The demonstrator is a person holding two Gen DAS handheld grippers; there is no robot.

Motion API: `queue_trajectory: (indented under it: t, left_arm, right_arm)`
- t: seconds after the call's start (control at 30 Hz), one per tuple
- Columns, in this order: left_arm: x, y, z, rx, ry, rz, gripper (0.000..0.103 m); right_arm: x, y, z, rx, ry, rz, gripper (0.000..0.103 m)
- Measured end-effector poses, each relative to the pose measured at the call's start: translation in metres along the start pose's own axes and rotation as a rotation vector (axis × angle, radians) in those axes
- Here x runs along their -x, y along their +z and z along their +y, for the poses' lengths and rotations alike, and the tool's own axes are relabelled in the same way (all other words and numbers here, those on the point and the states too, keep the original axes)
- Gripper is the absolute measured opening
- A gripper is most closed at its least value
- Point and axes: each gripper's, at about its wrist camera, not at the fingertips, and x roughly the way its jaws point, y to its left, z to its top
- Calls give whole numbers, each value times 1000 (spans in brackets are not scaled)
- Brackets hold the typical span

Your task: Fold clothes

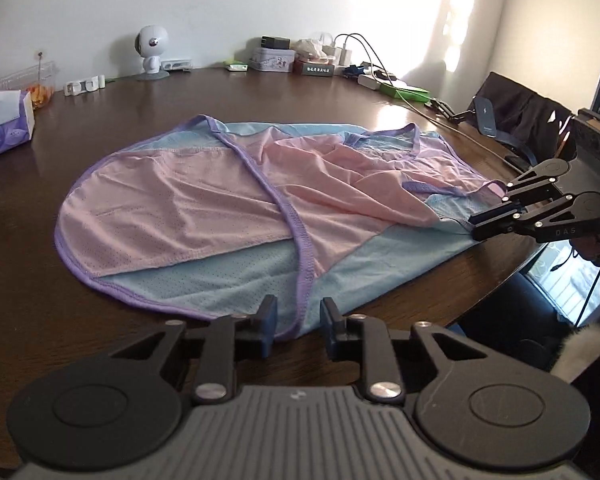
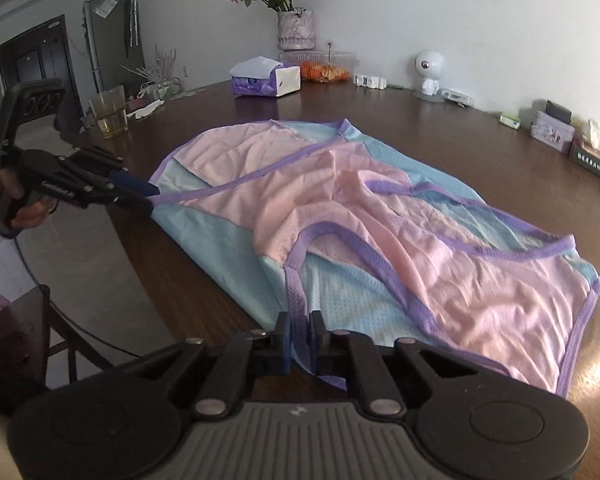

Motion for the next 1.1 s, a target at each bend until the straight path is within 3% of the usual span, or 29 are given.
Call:
queue_trajectory:
  t: [0.07,0.1,0.13,0.2,0.27,0.3,0.5,0.67,0.73,0.87,0.93,1.03,1.1]
  left_arm:
    - [-1,2,2,-9,-7,10,23]
    - [-1,3,2,-16,-9,15,17]
    - [-1,3,0,-27,3,18,1]
    - [-2,4,-6,-53,39,20,1]
    - [-2,8,-8,-67,49,24,1]
    - [-1,12,-7,-76,50,24,1]
    - [-24,68,12,-174,35,21,1]
    - [-55,126,32,-275,13,17,1]
    - [-77,136,38,-276,16,58,2]
    - [-86,131,57,-197,49,77,5]
    - [-69,120,67,-146,56,51,15]
    - [-46,98,80,-80,59,33,29]
    - [-39,83,84,-36,70,41,29]
  right_arm:
    - [1,1,-4,-16,-11,-21,15]
    - [-1,1,-2,-12,-8,-15,18]
    - [-3,1,-1,-7,-4,-9,18]
    - [-3,0,4,17,-6,-17,17]
    - [-2,1,6,25,-8,-21,4]
    - [-2,1,6,30,-9,-23,3]
    - [9,27,-13,-43,-20,-96,1]
    - [-9,62,-46,-48,-137,-62,1]
    - [-24,72,-59,-46,-145,-23,1]
    - [-41,79,-77,-34,-224,-8,10]
    - [-9,62,-85,-17,-185,-51,16]
    - [41,36,-99,8,-123,-116,45]
    - [54,13,-98,-11,-76,-71,45]
